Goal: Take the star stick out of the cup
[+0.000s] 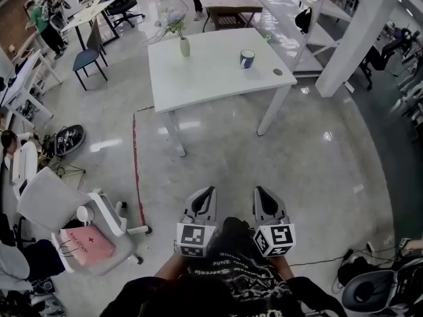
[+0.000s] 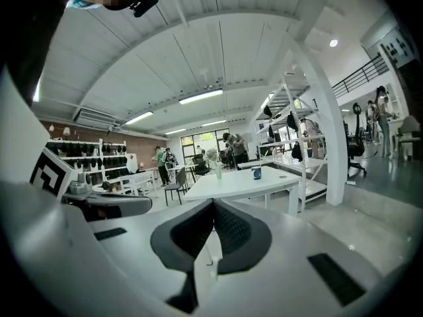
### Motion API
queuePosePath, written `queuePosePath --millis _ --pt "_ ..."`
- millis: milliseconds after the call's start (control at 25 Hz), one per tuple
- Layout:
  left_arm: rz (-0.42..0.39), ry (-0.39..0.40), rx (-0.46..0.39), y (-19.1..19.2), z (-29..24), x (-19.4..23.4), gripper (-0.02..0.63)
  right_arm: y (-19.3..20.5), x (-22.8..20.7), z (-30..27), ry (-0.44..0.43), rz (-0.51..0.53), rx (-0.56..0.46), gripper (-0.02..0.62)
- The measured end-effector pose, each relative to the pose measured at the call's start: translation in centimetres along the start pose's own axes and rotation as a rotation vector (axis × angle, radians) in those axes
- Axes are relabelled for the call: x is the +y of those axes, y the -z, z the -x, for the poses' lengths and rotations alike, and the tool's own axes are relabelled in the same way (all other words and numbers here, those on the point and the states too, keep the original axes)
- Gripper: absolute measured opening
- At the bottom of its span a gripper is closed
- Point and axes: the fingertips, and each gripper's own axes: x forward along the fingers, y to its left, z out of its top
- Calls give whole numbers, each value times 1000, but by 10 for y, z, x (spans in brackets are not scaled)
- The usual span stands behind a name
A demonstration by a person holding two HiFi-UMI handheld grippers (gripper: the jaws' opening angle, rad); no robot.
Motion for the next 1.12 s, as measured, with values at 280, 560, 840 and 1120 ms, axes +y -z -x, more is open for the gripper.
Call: queuePosePath --millis 280,560,840,1120 --pt "14 -21 14 -10 -14 0 20 -3 -19 -5 4 -38 31 11" --pt "20 -55 -15 -10 -40 16 18 -12 -30 -47 -49 16 11 11" --pt "18 -88 -34 -15 -66 22 19 -22 -55 -72 -57 29 7 11" --pt "51 -87 -53 -15 -87 24 20 -24 -68 -87 -75 44 -9 11"
